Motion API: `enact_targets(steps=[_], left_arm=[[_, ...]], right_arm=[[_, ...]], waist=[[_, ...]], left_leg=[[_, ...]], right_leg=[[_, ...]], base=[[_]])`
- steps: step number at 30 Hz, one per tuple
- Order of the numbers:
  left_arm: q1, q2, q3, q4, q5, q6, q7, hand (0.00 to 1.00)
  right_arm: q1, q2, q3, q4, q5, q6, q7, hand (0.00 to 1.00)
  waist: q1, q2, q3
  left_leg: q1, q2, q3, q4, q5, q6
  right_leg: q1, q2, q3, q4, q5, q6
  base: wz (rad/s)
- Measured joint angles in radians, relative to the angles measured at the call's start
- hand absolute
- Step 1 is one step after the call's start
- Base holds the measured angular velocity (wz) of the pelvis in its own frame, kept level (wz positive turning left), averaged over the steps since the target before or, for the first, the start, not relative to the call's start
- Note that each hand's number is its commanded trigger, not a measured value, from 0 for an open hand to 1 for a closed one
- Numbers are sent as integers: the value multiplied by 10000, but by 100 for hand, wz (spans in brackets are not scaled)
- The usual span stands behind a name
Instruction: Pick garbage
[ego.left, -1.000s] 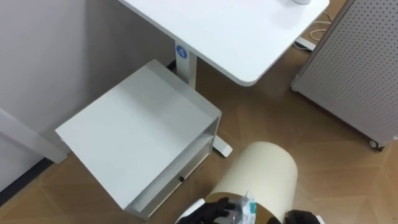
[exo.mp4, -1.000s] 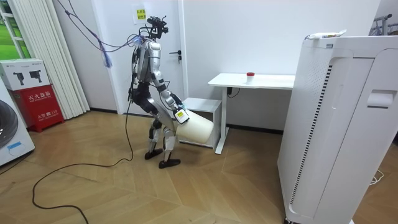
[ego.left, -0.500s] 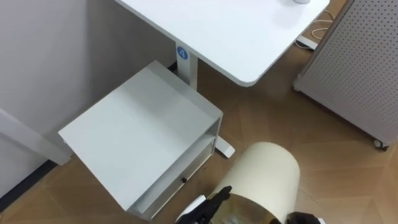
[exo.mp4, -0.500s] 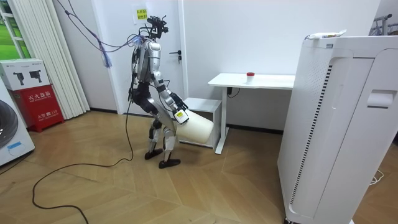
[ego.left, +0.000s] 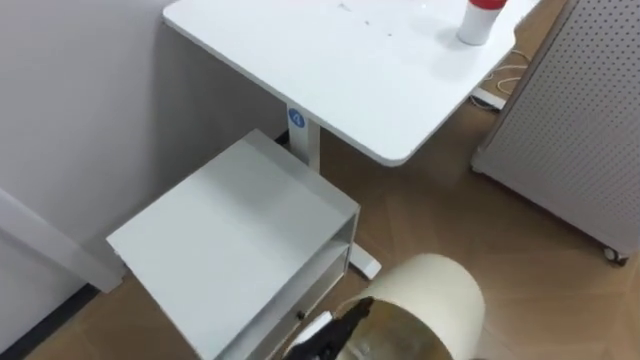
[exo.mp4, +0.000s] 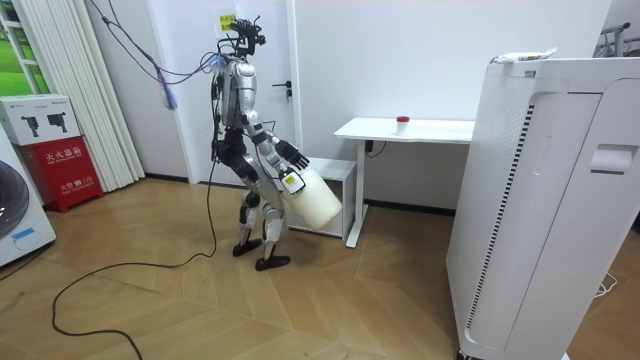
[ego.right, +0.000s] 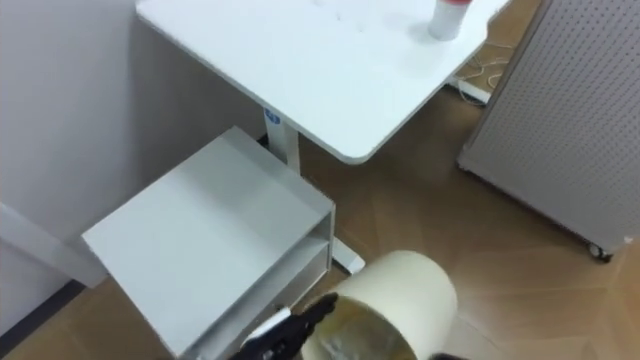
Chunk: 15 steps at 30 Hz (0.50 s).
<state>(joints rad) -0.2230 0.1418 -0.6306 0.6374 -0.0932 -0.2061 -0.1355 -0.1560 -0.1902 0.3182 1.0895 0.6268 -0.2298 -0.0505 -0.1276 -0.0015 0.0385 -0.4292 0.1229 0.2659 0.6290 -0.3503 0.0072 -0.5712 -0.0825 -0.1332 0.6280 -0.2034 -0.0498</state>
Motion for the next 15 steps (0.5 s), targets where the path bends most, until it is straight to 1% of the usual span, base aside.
enact_targets(steps=[2,3,4,5,6,7,8,9,10,11,12,13,14,15], left_arm=[[39,182,197,-414,16,-99,25,0],[116,188,447,-752,104,-130,99,0],[275,287,666,-1316,241,-130,210,0],[387,320,834,-1660,330,-141,258,0],[625,322,1197,-2192,482,-324,417,0],[962,352,1648,-2637,484,-458,617,0],[1130,347,1876,-2885,485,-463,722,0],[1384,351,2268,-3243,511,-522,911,0],[1499,350,2665,-3468,684,-544,1073,0],[1603,381,2947,-3802,711,-547,1303,0],[1645,414,3044,-4021,777,-547,1445,0],[1799,503,3233,-4535,868,-555,1708,0],[1948,579,3367,-4961,884,-604,1977,0],[2002,607,3418,-5100,894,-628,2107,0]], right_arm=[[22,-34,-24,-42,-25,2,119,100],[51,-39,-149,-40,-135,2,197,100],[140,-38,-270,-49,-260,7,224,100],[188,-46,-276,-52,-328,26,196,100],[281,-73,-280,-147,-475,85,200,100],[380,-78,-278,-404,-530,86,225,100],[412,-69,-275,-510,-538,84,271,100],[436,-58,-275,-610,-578,85,389,100],[480,-57,-326,-680,-593,95,469,100],[657,-60,-505,-941,-563,102,502,100],[759,-60,-626,-1101,-542,106,492,100],[922,-69,-835,-1407,-408,110,468,100],[1055,-67,-1053,-1631,-330,115,416,100],[1118,-73,-1127,-1683,-282,114,394,100]], waist=[[61,6,1],[75,26,3],[155,40,2],[258,38,2],[520,30,4],[662,45,-12],[684,55,-14],[735,66,-21],[731,69,-28],[672,63,-34],[622,56,-41],[554,42,-79],[503,43,-96],[496,47,-101]], left_leg=[[357,17,86,-201,-5,-55],[600,15,80,-351,1,-106],[868,-10,58,-467,5,-158],[1042,-10,19,-522,-3,-189],[1381,-55,-100,-719,18,-242],[1744,-194,-476,-954,33,-265],[1909,-266,-692,-1053,37,-269],[2212,-336,-1020,-1210,59,-302],[2493,-350,-1164,-1364,58,-304],[2770,-350,-1196,-1609,58,-304],[2883,-351,-1196,-1738,61,-308],[3082,-360,-1186,-2006,67,-319],[3338,-373,-1176,-2270,91,-359],[3488,-381,-1177,-2381,103,-376]], right_leg=[[263,115,113,-152,0,0],[459,223,178,-296,3,0],[695,390,253,-486,21,-3],[837,470,355,-593,51,-4],[1039,604,628,-773,116,-26],[1237,747,956,-879,130,-13],[1347,852,1128,-967,158,4],[1582,1012,1376,-1134,204,11],[1839,1106,1519,-1307,234,20],[2060,1164,1554,-1453,244,36],[2140,1182,1548,-1503,247,42],[2248,1200,1539,-1616,254,54],[2415,1221,1554,-1678,268,77],[2537,1231,1558,-1734,271,82]], base=[[-23],[-25],[-29],[-54],[-83],[-91],[-89],[-69],[-57],[-24],[-8],[-6],[-7],[-11]])
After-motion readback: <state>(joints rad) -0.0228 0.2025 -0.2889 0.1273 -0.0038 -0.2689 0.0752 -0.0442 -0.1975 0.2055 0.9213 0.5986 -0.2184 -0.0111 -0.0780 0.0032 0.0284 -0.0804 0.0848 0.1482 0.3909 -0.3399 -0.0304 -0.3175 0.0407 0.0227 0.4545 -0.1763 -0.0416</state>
